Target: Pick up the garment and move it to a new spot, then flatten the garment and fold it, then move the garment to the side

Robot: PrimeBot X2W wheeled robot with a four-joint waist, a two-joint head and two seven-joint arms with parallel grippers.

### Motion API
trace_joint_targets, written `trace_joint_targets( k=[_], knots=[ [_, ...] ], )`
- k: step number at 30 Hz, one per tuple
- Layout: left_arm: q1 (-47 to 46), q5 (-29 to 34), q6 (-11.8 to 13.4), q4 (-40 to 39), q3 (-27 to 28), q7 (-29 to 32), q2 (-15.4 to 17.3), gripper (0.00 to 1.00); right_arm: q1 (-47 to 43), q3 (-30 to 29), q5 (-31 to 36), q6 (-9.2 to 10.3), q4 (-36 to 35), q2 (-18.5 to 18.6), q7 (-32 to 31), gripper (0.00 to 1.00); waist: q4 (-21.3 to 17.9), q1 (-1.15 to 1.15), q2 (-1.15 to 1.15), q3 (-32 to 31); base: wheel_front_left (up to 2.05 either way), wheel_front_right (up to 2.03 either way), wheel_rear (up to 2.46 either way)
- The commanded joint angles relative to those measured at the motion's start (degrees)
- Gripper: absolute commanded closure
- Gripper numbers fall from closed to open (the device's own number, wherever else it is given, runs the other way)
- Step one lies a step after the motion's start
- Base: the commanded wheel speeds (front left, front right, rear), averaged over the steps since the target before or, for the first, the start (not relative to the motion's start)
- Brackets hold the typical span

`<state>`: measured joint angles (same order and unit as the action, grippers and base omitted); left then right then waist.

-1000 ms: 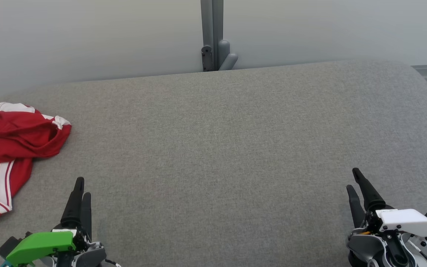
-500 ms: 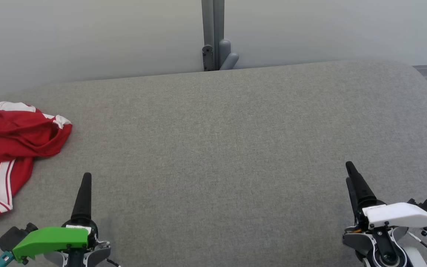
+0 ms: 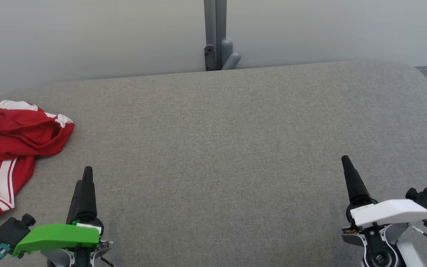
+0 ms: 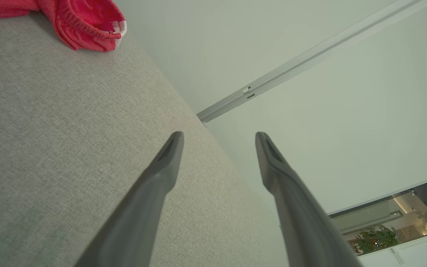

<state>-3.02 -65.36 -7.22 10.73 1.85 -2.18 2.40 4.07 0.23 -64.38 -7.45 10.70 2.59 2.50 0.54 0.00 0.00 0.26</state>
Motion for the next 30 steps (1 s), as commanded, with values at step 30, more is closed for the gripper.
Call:
trace_joint_targets(
  k=[30],
  knots=[
    [0.0,35.0,4.8,-7.4,-5.8,-5.8,0.4,0.0,-0.9,4.2,31.6,-0.03,-6.4,0.7,5.8,0.0,0.3,0.0,0.0,0.5,0.0,0.0,0.0]
  ],
)
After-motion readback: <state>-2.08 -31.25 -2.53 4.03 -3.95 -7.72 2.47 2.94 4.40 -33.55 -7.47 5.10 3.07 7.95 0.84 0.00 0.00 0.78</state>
